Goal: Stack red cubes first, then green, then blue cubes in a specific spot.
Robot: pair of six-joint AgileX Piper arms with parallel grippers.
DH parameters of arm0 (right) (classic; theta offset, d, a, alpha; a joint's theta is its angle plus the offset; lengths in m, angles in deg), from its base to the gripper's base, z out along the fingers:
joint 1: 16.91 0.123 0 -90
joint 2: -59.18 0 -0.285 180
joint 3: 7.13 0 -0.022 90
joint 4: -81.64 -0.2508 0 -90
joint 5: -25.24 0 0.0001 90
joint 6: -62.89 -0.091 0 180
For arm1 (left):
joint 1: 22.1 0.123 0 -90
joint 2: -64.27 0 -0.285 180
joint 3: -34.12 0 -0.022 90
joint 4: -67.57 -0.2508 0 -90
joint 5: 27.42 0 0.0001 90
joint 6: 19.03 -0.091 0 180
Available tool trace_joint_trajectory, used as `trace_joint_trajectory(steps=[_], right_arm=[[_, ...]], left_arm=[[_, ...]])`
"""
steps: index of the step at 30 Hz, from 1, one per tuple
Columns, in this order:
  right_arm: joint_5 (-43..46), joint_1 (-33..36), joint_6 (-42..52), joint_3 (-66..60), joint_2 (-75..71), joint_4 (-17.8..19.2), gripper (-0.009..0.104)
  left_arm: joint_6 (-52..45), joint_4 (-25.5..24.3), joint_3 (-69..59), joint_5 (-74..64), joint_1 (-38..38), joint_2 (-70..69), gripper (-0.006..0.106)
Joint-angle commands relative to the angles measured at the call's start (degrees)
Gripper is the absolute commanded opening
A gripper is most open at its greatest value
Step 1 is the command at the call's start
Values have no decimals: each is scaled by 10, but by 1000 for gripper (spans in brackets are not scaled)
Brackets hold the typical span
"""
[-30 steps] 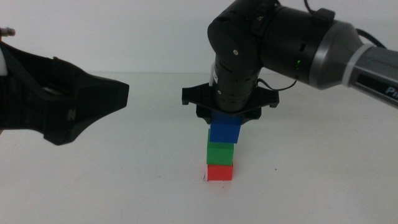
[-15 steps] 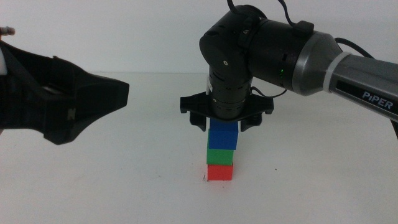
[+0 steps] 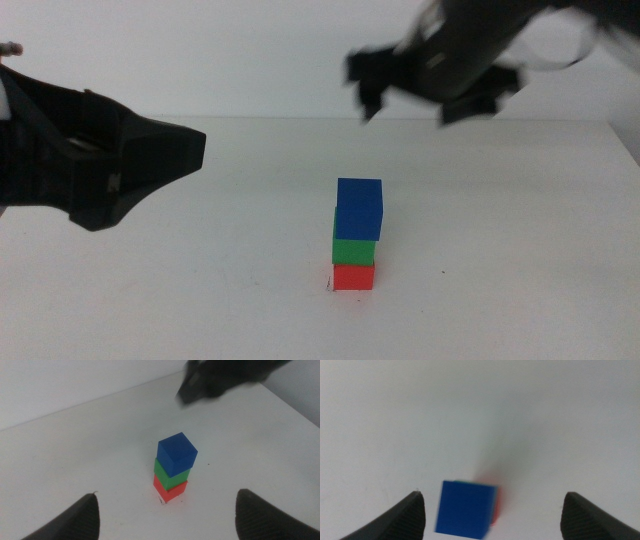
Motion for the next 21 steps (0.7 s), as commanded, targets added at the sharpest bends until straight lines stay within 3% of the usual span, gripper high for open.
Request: trace_joint_trajectory(steps=[1, 4, 7, 10, 13, 15, 16, 19, 20, 21], right_arm=[[-6, -21, 38, -22, -56, 20, 85], [-6, -43, 51, -97, -134, 57, 85], [-6, -74, 67, -193, -214, 66, 85], [49, -129, 99, -285, -295, 23, 85], [118, -178, 124, -372, -379, 31, 85], [161, -209, 140, -428, -429, 17, 85], [188, -227, 152, -457, -457, 4, 85], [286, -276, 282, -531, -521, -119, 85], [313, -283, 314, -553, -539, -143, 85], [328, -283, 319, -569, -553, -144, 85]], left_arm=[[-1, -5, 1, 8, 0, -3, 91], [-1, -5, 1, 8, 0, -3, 91], [0, -5, 1, 8, 0, -3, 91], [0, -5, 1, 8, 0, -3, 91], [0, -4, 1, 8, 0, -3, 91], [0, -14, 1, 8, 0, -3, 91], [0, -23, 1, 9, 0, -3, 91], [0, -22, 1, 11, 0, -3, 91], [0, -29, 1, 11, 0, -3, 91], [0, -35, 1, 11, 0, -3, 91]])
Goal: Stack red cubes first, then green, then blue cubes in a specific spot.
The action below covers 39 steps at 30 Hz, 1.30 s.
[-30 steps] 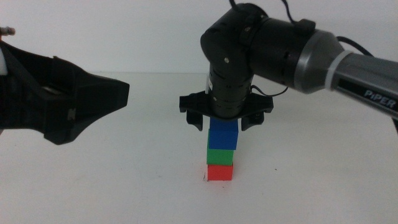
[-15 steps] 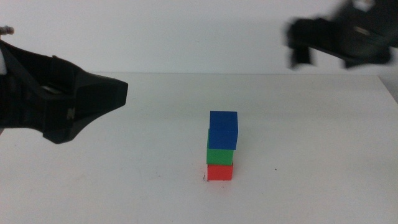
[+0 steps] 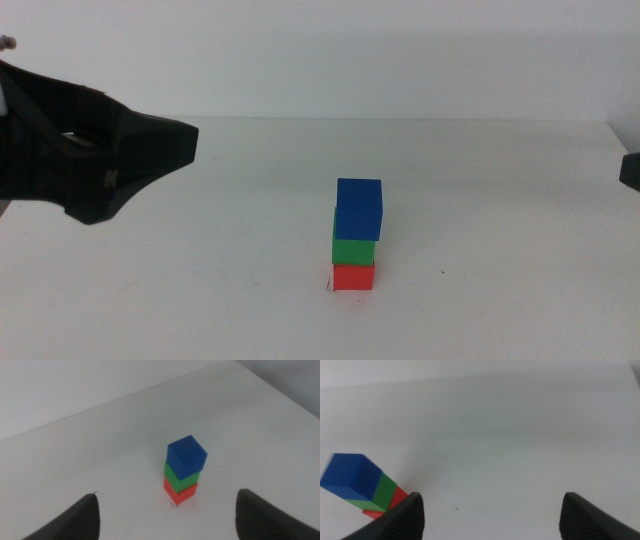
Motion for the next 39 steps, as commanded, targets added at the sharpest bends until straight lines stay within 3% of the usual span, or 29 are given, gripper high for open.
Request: trace_joint_trajectory(steps=[1, 7, 10, 26, 31, 35, 36, 39], right_arm=[[59, -12, 51, -38, -29, -29, 85], [81, -10, 49, -51, -36, 5, 85], [81, -10, 47, -51, -36, -10, 85], [85, -10, 47, -51, -36, -10, 85], [107, -10, 47, -75, -43, -18, 85], [178, -10, 47, -159, -90, -95, 85], [215, -10, 47, -191, -107, -96, 85], [313, -12, 47, -288, -177, -55, 85]], left_arm=[[0, -12, 1, 8, 0, -3, 91], [0, -21, 1, 9, 0, -3, 91], [0, -23, 1, 9, 0, -3, 91], [0, -34, -32, 62, 4, -31, 91], [0, -3, -160, 138, 79, -91, 91], [0, -3, -300, 201, 180, -187, 91], [0, -6, -334, 203, 206, -218, 91], [0, -13, -418, 201, 269, -307, 91]])
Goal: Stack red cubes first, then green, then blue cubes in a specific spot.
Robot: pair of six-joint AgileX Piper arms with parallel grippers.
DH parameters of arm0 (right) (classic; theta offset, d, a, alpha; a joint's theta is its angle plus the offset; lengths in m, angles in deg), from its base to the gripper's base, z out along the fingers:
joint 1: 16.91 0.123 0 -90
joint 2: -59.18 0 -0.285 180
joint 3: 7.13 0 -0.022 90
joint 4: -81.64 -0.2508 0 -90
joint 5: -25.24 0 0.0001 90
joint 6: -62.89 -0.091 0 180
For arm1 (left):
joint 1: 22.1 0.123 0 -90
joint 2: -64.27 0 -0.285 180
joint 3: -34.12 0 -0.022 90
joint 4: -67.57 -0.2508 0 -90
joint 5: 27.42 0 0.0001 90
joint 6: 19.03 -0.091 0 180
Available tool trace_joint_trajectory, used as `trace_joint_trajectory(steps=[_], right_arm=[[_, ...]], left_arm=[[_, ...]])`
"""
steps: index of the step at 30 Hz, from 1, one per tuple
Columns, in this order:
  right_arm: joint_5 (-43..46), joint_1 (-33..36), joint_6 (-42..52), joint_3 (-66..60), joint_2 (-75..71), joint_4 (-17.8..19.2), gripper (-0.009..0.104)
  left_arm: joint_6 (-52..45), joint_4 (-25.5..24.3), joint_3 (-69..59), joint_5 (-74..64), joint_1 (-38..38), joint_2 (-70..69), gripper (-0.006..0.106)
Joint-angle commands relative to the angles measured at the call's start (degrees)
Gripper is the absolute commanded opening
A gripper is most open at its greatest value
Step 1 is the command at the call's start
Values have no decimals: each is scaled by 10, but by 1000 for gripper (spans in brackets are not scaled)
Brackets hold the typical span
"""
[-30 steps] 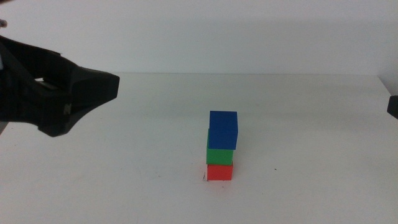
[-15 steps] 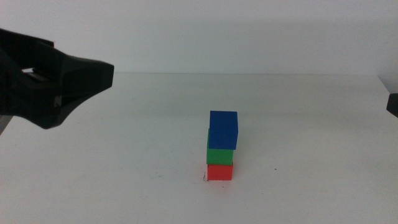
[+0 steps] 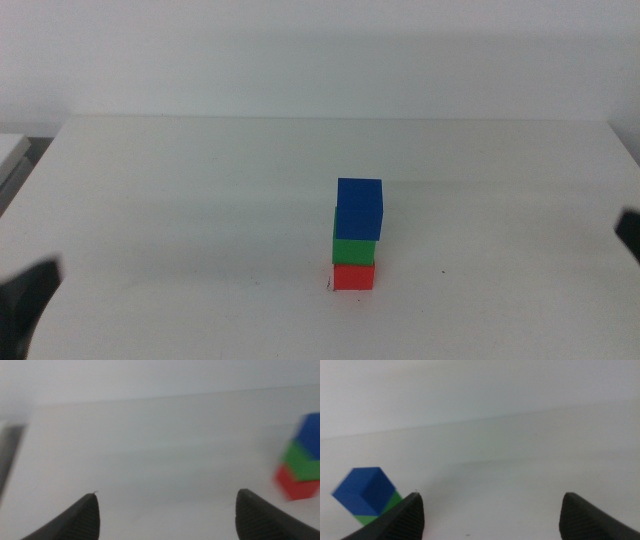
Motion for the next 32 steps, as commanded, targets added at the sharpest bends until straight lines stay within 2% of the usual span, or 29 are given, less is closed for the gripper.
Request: trace_joint_trajectory(steps=[1, 8, 12, 14, 16, 32], right_arm=[[65, -14, 5, -72, -54, 27, 85], [65, -91, 5, -209, -209, 34, 85], [65, -103, 5, -239, -283, 55, 85], [21, -103, 5, -239, -312, 84, 85], [23, -103, 5, -239, -312, 92, 85], [39, -104, 5, -239, -312, 88, 85]], left_arm=[[0, -2, -61, 14, 45, -66, 91], [0, 7, -170, 98, 110, -202, 91], [0, 9, -217, 170, 114, -212, 91], [0, 9, -243, 212, 114, -212, 91], [0, 9, -257, 250, 114, -212, 91], [0, 9, -257, 237, 114, -212, 91]])
